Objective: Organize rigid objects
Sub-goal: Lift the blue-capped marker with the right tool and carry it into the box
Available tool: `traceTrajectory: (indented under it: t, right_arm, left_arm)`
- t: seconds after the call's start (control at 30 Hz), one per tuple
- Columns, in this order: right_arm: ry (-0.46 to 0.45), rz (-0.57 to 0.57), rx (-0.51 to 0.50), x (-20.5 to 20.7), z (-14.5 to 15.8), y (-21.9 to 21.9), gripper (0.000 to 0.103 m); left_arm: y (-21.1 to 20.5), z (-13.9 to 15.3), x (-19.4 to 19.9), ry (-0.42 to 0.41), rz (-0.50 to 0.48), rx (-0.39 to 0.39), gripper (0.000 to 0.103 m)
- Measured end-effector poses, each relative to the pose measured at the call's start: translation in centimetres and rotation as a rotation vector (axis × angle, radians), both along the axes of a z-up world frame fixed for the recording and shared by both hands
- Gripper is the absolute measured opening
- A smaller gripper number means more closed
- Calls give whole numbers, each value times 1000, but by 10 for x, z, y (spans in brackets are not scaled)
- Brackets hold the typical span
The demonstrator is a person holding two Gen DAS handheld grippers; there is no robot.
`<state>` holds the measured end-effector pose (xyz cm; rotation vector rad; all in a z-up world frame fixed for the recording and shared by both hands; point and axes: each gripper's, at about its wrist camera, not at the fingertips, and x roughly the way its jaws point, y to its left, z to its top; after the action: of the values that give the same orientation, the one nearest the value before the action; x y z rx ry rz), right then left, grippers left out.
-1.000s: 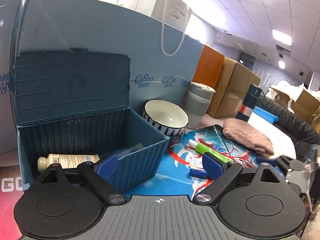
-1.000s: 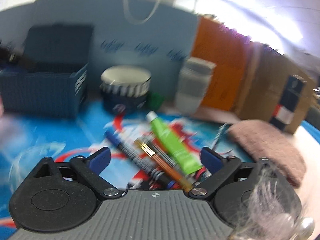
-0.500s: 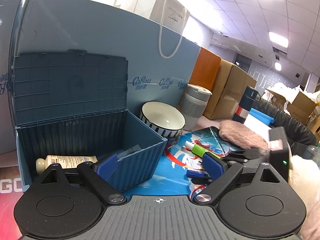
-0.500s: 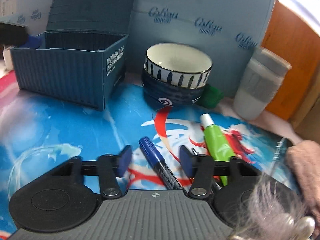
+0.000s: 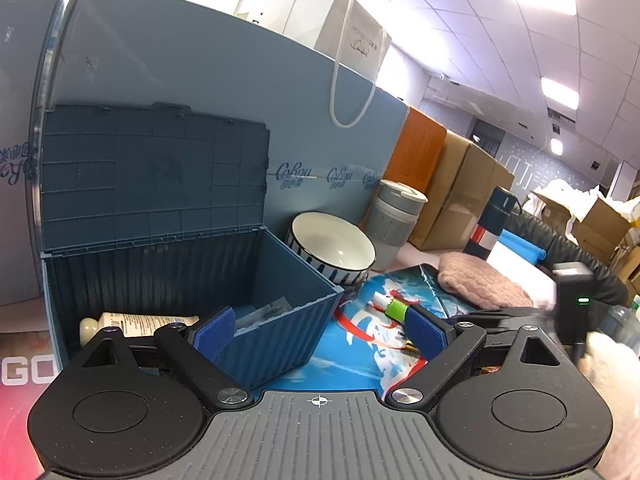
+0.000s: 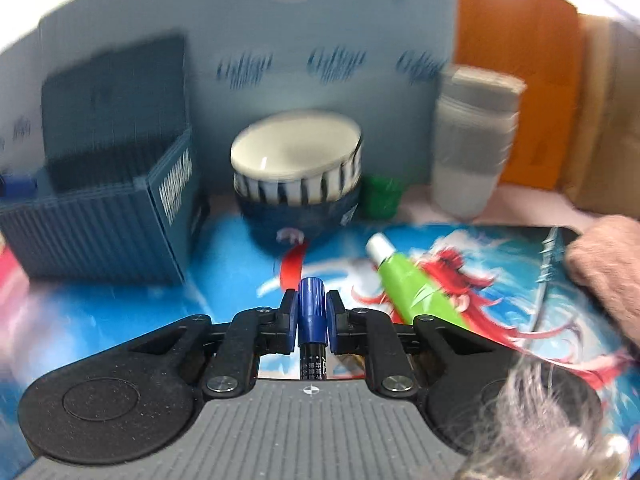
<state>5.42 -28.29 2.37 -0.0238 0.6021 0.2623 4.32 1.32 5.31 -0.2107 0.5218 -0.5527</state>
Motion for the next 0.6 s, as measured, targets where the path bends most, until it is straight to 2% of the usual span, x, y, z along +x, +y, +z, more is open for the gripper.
traceTrajectory:
  t: [0.23,0.37,0.43,0.6]
  right_arm:
    - [-179,-51,99,-53,51,10,14]
    - [-296,-41,173,-66,85,22,14]
    - [-337,-33,246,-65,100,29,14]
    - [-350,19,412,-41,115,61,14]
  left_arm:
    - [17,7,-2,-19,45,-38,94]
    - [41,12,-3,-38,127,-81,94]
    - [56,13,-2,-40,178,-109,94]
    - [92,10,1,-16,294,-175,96]
